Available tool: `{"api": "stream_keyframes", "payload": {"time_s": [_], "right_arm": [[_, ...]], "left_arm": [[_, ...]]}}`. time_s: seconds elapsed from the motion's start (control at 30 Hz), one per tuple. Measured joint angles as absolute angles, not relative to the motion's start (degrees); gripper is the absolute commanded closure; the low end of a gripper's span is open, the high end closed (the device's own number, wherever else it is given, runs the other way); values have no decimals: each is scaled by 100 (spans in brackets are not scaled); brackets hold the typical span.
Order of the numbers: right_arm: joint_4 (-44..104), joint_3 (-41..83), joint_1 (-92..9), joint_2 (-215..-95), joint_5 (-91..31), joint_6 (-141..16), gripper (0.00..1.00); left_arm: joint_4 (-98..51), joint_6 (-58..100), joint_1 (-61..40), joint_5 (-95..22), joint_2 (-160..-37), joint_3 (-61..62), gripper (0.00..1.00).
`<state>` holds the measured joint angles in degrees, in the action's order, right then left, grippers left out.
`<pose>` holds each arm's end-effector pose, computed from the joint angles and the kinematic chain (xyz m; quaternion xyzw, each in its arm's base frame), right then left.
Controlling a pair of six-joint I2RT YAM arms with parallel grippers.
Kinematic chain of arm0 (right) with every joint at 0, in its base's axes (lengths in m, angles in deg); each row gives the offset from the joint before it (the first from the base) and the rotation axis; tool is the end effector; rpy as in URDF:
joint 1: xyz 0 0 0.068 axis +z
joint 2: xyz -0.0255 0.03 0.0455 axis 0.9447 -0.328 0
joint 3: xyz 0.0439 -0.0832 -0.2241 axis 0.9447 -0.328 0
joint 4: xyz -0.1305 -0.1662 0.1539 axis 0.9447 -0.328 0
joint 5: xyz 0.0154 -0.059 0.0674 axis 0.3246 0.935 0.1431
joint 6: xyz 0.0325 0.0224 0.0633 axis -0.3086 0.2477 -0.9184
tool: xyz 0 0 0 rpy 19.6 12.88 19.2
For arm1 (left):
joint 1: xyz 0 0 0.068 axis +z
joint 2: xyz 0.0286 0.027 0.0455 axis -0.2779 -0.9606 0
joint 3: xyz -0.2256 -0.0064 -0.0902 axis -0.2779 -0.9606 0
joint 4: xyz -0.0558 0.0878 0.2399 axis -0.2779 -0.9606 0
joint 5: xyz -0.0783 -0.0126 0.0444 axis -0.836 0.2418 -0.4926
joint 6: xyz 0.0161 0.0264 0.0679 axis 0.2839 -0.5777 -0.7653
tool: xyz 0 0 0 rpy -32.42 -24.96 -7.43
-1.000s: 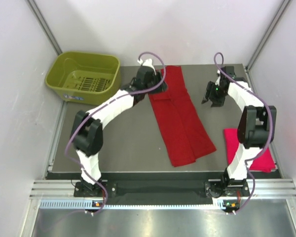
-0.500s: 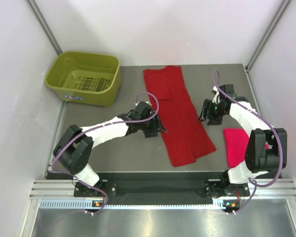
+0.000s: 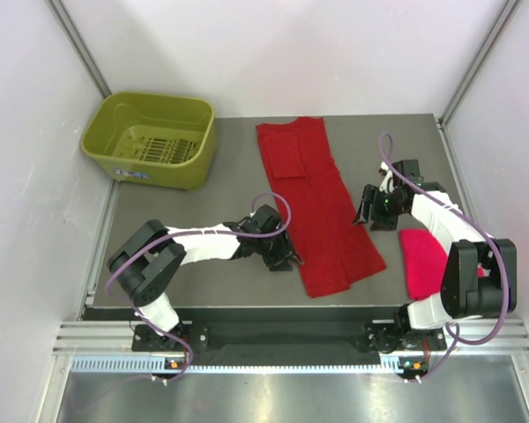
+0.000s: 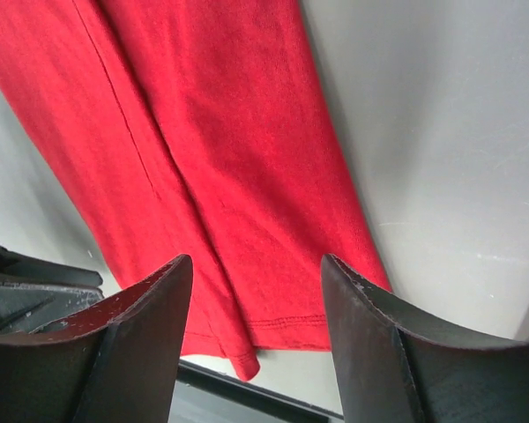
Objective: Fold and stack the t-shirts
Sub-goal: Fold the tshirt
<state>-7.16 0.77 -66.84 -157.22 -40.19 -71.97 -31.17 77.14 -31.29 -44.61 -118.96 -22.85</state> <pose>0.2905 0.0401 0.1624 0.0711 0.9626 0.1903 0.1794 0.2135 -0.2582 0.0971 -0.1258 0.9327 -0.3338 0.0523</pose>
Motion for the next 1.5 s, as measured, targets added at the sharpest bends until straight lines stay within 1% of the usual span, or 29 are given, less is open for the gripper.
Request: {"api": "stream_keyframes", "payload": {"time_s": [0.27,0.3,0.33,0.37,0.4,0.43,0.47,0.7,0.9,1.23,1.3,1.33,1.37,1.4,1.5], "right_arm": [[-644,51,-6684,-15722,-4093,-7149,39],[-637,51,-6684,-15722,-4104,-7142,39],[-628,48,-6684,-15722,-4109,-7129,39],[-609,33,-6684,-15722,-4115,-7107,39],[-589,9,-6684,-15722,-4122,-7094,39],[-582,-19,-6684,-15722,-4124,-7085,39],[-578,-56,-6684,-15722,-4120,-7066,39],[-609,-266,-6684,-15722,-4082,-7075,42],[-602,-566,-6623,-15681,-4122,-7184,43],[-217,-1556,-5795,-15370,-4360,-7877,46],[-178,-1667,-5633,-15370,-4430,-8006,46],[-161,-1683,-5550,-15362,-4456,-8071,46],[-128,-1689,-5497,-15359,-4472,-8108,46],[-69,-1696,-5449,-15359,-4478,-8130,44],[-58,-1617,-5414,-15379,-4443,-8135,41]], "left_arm": [[-2829,7861,-3146,-4470,-12165,-2292,63],[-2816,7878,-3146,-4472,-12204,-2292,66],[-2770,7920,-3144,-4525,-12243,-2292,72],[-2700,7952,-3144,-4544,-12280,-2294,75],[-2648,7972,-3146,-4540,-12315,-2296,81],[-2595,7998,-3144,-4568,-12355,-2301,89],[-2567,8007,-3144,-4560,-12388,-2305,100],[-2698,7920,-3115,-4437,-12326,-2333,100],[-3225,7576,-2982,-4088,-11692,-2749,100],[-4267,6737,-2938,-3596,-10783,-3181,100],[-4512,6593,-2930,-3454,-10604,-3249,92],[-4641,6529,-2923,-3384,-10525,-3262,84],[-4796,6431,-2921,-3318,-10438,-3267,68],[-4951,6335,-2912,-3266,-10348,-3265,60],[-5408,6051,-2912,-3124,-10040,-3203,46]]}}
